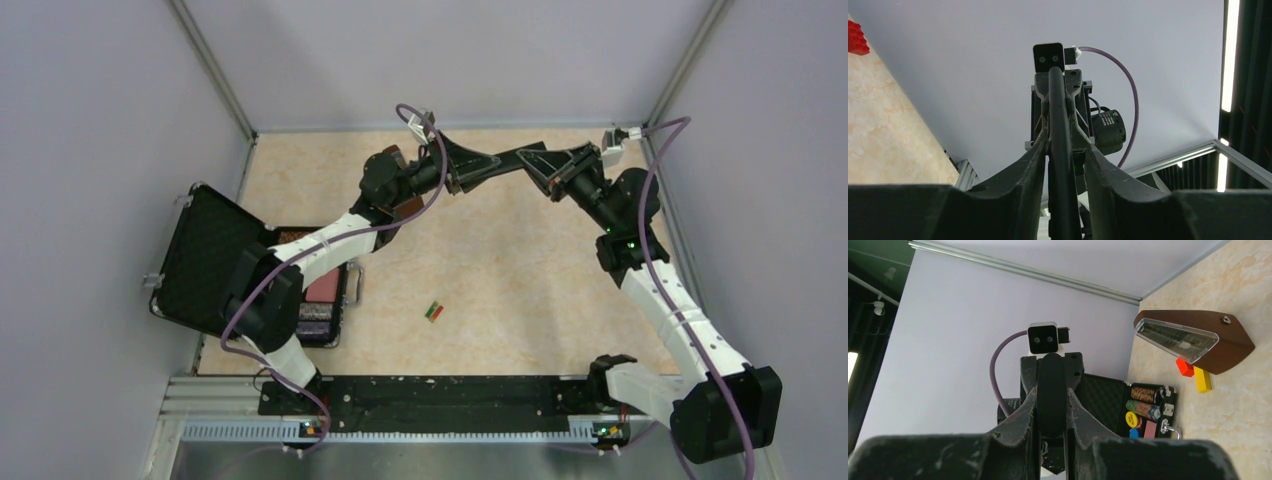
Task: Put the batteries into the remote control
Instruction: Adjust the remote control.
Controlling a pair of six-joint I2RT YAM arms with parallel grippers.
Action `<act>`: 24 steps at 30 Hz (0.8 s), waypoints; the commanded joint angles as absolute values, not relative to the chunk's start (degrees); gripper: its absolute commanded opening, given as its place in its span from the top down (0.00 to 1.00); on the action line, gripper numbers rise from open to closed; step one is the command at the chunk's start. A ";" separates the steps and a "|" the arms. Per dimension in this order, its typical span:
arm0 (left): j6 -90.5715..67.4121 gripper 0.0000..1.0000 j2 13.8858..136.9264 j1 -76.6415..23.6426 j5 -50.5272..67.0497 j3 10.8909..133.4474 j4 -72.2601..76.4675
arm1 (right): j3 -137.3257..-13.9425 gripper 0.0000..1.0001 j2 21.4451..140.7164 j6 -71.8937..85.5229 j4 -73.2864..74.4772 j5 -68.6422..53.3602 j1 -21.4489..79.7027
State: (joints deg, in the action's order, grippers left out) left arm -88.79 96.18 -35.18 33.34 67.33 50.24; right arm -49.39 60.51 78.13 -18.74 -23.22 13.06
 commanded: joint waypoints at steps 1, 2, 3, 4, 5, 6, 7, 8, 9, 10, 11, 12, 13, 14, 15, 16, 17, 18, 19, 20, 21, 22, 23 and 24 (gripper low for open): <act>-87.28 0.67 95.86 -35.14 32.65 70.03 51.61 | -49.56 1.00 59.92 77.08 -19.40 -24.23 13.62; -87.18 0.73 95.90 -35.13 32.76 70.13 51.58 | -49.64 1.00 60.07 77.01 -19.14 -24.25 13.62; -87.14 0.80 95.94 -35.12 32.92 70.18 51.52 | -49.59 1.00 60.22 76.99 -19.12 -24.38 13.59; -86.92 0.87 95.93 -35.14 33.14 70.27 51.47 | -49.62 1.00 60.37 76.95 -19.16 -24.61 13.55; -86.51 0.96 95.86 -35.12 33.26 70.31 51.06 | -49.70 1.00 60.50 76.93 -18.91 -24.88 13.61; -85.92 1.00 95.70 -35.12 33.38 70.32 50.33 | -49.81 1.00 60.59 76.84 -18.52 -25.14 13.60; -84.90 1.00 95.37 -35.05 33.54 70.32 49.23 | -49.92 0.94 60.50 76.81 -17.93 -25.38 13.62; -83.69 1.00 94.99 -34.88 33.84 70.34 47.98 | -50.19 0.80 60.41 76.29 -16.46 -25.40 13.52; -82.28 1.00 94.44 -34.68 34.29 70.45 46.00 | -50.86 0.61 60.13 74.82 -14.32 -25.40 13.56; -80.63 1.00 93.87 -34.28 35.01 70.75 43.32 | -52.41 0.47 59.81 72.39 -11.10 -24.96 13.60; -78.98 1.00 93.32 -33.61 36.11 71.32 40.10 | -53.84 0.36 59.32 68.78 -7.44 -24.22 13.59; -78.45 1.00 92.73 -32.86 37.31 71.65 37.02 | -55.29 0.27 58.92 64.97 -3.21 -23.39 13.54; -78.58 1.00 92.15 -32.09 38.79 71.85 35.64 | -56.71 0.21 58.67 61.43 -0.83 -23.41 13.38; -79.06 1.00 91.60 -31.35 40.87 71.86 34.88 | -58.16 0.17 58.67 58.05 1.97 -23.69 13.20; -79.21 1.00 91.08 -30.74 42.54 72.04 33.65 | -59.41 0.15 58.86 55.31 3.65 -25.16 12.95; -78.79 1.00 90.39 -30.30 44.12 72.61 31.94 | -60.39 0.14 59.41 53.19 3.99 -27.58 12.64; -77.79 1.00 89.98 -30.02 45.96 73.51 29.24 | -61.40 0.14 60.22 51.36 3.83 -30.39 12.48; -76.26 1.00 89.70 -29.75 47.56 74.50 26.32 | -62.56 0.14 61.12 49.98 3.97 -33.20 12.34; -74.77 1.00 89.42 -29.51 49.02 75.77 22.36 | -63.62 0.14 62.45 48.78 4.18 -35.60 12.33; -73.31 1.00 89.25 -29.25 50.49 76.78 18.96 | -64.48 0.14 63.69 47.97 4.32 -38.31 12.36; -72.46 1.00 88.96 -28.97 51.65 77.42 16.79 | -65.23 0.15 64.99 47.39 4.53 -40.73 12.39; -72.32 1.00 88.56 -28.62 52.83 77.54 15.95 | -65.69 0.15 66.29 47.08 4.73 -42.80 12.33; -72.65 1.00 88.26 -28.31 54.20 77.52 15.87 | -65.87 0.17 67.52 47.06 4.58 -45.13 12.32; -72.94 1.00 88.13 -27.90 55.43 77.65 15.79 | -65.92 0.18 68.69 47.12 4.02 -47.47 12.31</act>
